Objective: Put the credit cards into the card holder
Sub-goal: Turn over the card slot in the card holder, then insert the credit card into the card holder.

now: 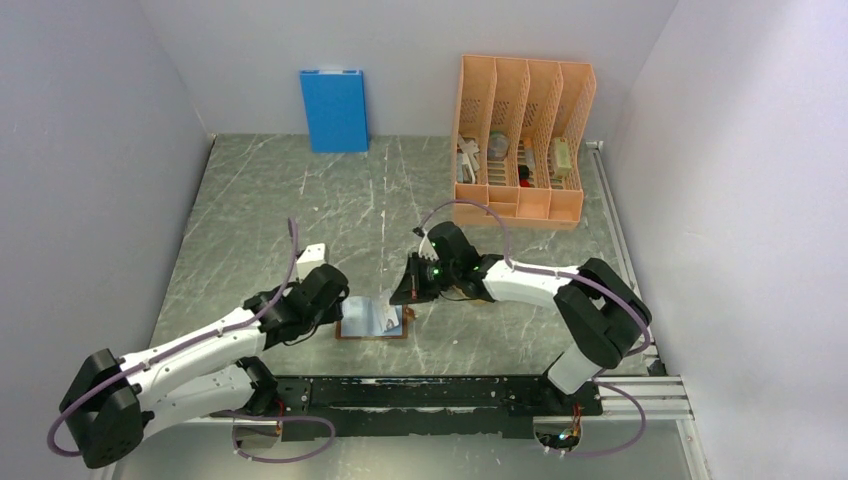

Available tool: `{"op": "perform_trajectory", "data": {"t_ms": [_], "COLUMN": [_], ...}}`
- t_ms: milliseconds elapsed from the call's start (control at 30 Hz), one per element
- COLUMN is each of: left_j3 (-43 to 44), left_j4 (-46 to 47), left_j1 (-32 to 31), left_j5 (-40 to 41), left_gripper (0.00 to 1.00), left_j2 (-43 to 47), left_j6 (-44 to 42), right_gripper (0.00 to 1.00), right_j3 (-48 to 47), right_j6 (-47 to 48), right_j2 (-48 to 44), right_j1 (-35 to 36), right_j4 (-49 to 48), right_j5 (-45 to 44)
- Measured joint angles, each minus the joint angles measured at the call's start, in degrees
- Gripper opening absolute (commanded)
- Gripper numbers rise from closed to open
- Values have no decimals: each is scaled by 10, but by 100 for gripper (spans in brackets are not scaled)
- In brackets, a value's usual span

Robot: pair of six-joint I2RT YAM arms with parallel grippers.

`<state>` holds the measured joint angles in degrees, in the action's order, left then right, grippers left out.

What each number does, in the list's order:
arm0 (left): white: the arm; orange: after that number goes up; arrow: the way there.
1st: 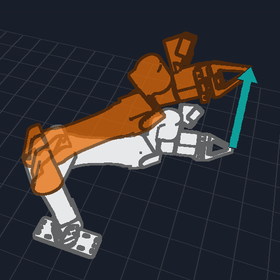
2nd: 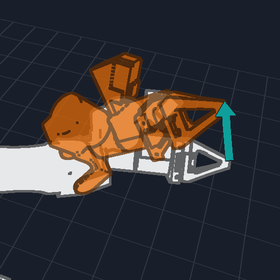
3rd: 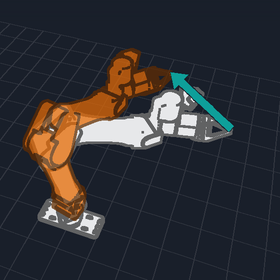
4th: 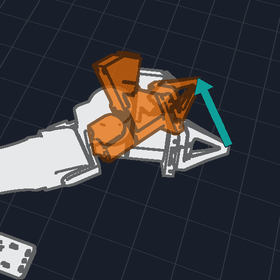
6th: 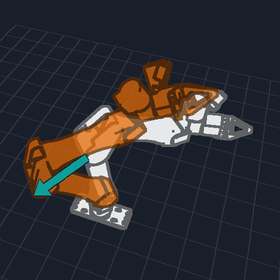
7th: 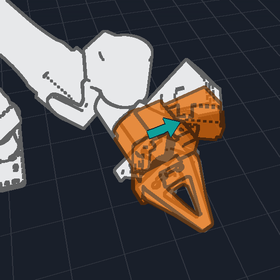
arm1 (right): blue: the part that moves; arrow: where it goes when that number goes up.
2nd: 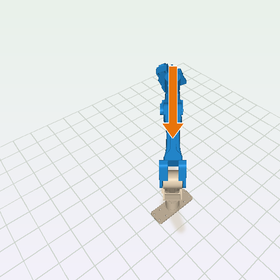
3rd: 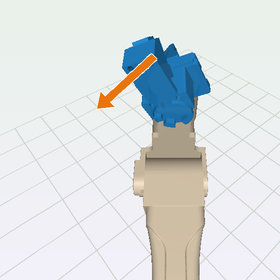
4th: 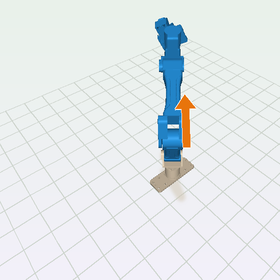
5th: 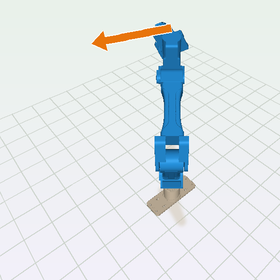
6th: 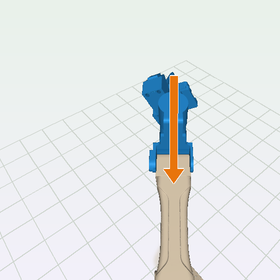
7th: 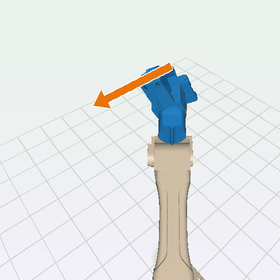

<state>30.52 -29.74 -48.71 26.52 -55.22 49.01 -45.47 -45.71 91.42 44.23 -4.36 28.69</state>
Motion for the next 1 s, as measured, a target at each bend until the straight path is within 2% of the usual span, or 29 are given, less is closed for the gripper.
{"op": "perform_trajectory", "data": {"t_ms": [167,367,1000], "left_j3": [-46,-66,-70], "left_j4": [5,14,25], "left_j1": [34,47,48], "left_j5": [-39,-69,-84], "left_gripper": [36,37,36], "left_j2": [8,9,10], "left_j6": [7,14,15], "right_gripper": [0,0,0], "right_j3": [31,50,66], "right_j6": [-25,-59,-97], "right_j2": [5,26,50], "right_j1": [3,11,16], "right_j4": [-44,-100,-125], "right_j5": [16,30,24]}}
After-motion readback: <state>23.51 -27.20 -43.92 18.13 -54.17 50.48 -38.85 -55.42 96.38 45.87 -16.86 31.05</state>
